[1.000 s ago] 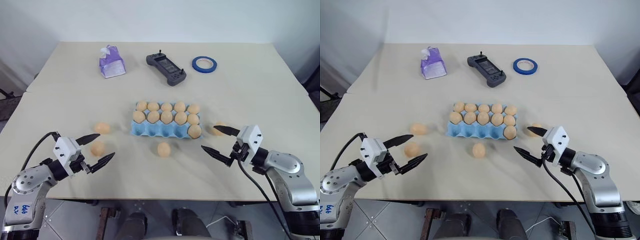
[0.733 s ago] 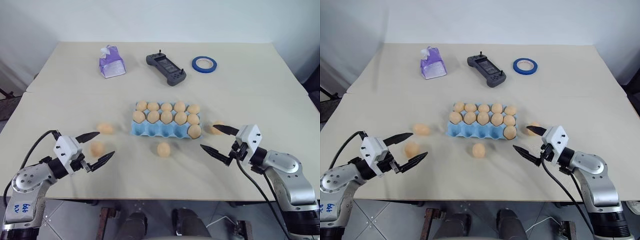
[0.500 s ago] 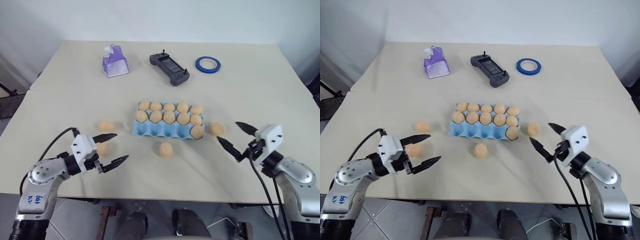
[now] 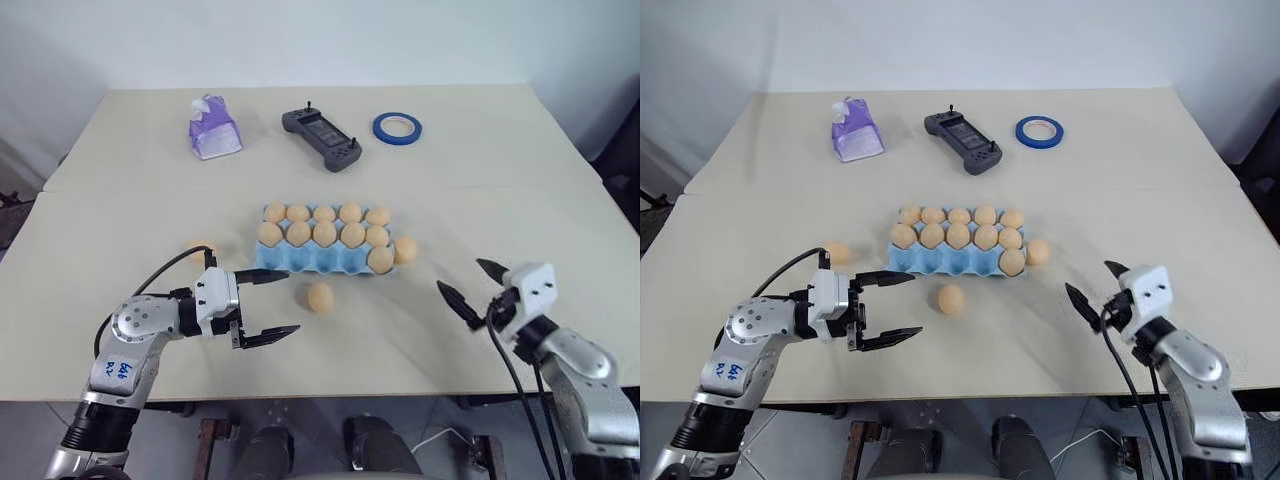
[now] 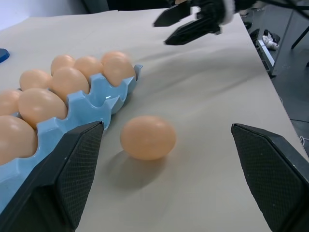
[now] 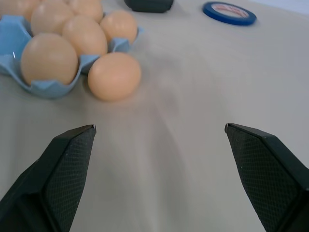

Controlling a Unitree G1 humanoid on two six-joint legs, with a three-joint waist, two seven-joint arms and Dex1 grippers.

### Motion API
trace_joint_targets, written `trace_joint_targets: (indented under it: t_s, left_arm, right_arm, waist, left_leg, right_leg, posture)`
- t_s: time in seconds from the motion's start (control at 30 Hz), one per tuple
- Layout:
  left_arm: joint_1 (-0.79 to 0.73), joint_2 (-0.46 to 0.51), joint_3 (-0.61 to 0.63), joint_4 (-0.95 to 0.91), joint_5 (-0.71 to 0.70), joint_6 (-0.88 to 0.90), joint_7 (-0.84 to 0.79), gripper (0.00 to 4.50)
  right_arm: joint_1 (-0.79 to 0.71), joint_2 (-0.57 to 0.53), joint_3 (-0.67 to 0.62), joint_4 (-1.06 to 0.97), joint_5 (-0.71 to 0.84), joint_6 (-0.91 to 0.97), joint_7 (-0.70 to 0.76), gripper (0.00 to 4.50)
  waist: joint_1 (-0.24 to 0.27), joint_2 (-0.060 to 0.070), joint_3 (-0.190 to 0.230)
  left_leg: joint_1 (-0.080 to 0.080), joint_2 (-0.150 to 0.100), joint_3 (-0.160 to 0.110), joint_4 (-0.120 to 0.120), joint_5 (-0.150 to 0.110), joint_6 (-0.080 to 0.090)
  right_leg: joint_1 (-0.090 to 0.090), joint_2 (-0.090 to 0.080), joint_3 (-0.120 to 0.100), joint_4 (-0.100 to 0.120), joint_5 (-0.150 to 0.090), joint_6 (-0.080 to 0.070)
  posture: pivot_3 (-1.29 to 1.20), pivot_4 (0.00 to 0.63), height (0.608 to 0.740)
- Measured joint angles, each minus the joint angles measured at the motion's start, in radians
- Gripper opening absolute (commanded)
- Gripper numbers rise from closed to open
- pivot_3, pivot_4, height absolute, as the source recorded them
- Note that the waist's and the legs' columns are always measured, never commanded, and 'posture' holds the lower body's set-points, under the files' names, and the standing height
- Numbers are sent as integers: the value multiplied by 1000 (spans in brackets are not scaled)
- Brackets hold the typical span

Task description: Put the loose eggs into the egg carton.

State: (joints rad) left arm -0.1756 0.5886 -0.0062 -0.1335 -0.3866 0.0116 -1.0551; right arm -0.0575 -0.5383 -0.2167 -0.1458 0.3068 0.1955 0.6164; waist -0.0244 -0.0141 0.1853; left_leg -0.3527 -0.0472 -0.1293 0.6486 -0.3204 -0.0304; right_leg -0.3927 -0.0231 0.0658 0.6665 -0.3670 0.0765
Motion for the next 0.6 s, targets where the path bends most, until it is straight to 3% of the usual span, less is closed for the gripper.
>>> trace_joint_targets:
  t_s: [0.33, 0.6]
  left_arm:
    - [87, 3, 31, -36, 0, 5, 64, 4500]
    - [104, 3, 39, -57, 0, 21, 98, 4500]
  right_arm:
    - [-299, -16, 127, 344, -67, -48, 134, 4487]
    - [-439, 0, 189, 535, -110, -141, 216, 4487]
  waist:
    - [-2, 0, 0]
    - [-2, 0, 0]
  left_leg:
    - [-2, 0, 0, -1, 0, 0]
    - [-2, 0, 0, -1, 0, 0]
  right_leg:
    - [-1, -1, -1, -3, 0, 1]
    - [-2, -1, -1, -3, 0, 1]
  posture:
    - [0, 150, 740]
    - [0, 150, 740]
